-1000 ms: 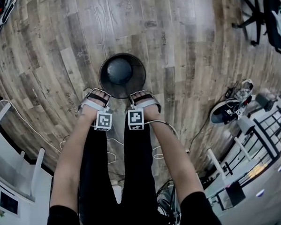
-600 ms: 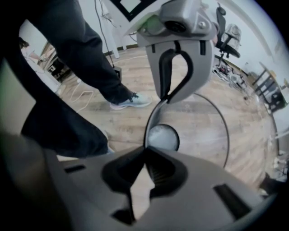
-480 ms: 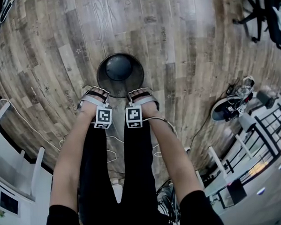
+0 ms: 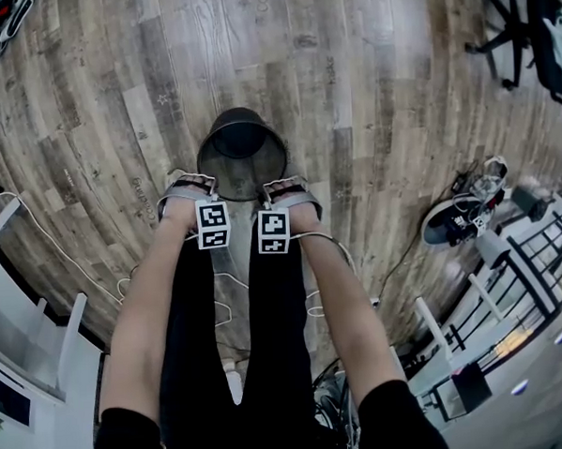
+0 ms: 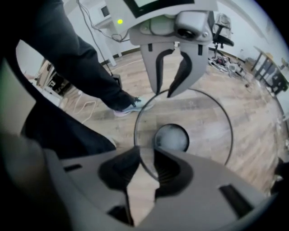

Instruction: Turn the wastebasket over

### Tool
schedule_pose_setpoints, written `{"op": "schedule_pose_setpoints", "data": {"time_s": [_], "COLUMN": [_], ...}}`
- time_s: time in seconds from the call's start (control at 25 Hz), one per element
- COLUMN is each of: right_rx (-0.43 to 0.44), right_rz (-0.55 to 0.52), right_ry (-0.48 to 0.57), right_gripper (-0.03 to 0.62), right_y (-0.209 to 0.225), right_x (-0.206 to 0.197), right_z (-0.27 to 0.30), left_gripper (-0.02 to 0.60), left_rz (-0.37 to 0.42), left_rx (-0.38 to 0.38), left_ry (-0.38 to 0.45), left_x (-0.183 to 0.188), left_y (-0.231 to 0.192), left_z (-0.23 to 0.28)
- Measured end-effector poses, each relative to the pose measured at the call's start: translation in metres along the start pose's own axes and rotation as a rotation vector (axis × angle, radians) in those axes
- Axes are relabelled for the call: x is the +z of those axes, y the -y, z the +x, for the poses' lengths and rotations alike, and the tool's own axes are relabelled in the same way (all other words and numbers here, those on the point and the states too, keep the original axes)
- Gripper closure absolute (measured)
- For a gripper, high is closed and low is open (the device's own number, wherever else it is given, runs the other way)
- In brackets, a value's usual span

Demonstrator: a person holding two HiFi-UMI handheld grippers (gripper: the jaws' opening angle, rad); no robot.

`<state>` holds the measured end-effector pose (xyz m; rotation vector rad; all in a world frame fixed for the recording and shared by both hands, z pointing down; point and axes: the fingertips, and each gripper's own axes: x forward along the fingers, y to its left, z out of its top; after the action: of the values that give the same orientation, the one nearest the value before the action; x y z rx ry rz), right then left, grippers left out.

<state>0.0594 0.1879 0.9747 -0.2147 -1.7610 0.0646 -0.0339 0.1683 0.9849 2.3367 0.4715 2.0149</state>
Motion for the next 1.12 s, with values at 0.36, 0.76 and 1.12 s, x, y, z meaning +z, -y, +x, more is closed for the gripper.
{"op": "schedule_pose_setpoints", "data": {"time_s": [0.36, 0.76, 1.12], "right_rx": [0.006, -0.067, -0.168], "right_rz": [0.071, 0.285, 0.707], "right_ry": [-0.022, -0.012, 0.134], "right_gripper": [0.469, 0.522, 0.553], "right_y": [-0.013, 0.021, 0.032], "right_x": [0.009, 0.048, 0.067], "right_z": [-0.041, -0.155, -0.269], "left_gripper": [0.489, 0.548, 0.549], "left_rz": [-0.203, -0.533, -0.813], "left_rx": [0.044, 0.113, 0.202], "left_ry": [0.031, 0.126, 0.148], "left_x": [-0.008, 0.017, -0.01], "left_y": [-0.008, -0.027, -0.029], "left_z": [-0.049, -0.177, -0.298]}}
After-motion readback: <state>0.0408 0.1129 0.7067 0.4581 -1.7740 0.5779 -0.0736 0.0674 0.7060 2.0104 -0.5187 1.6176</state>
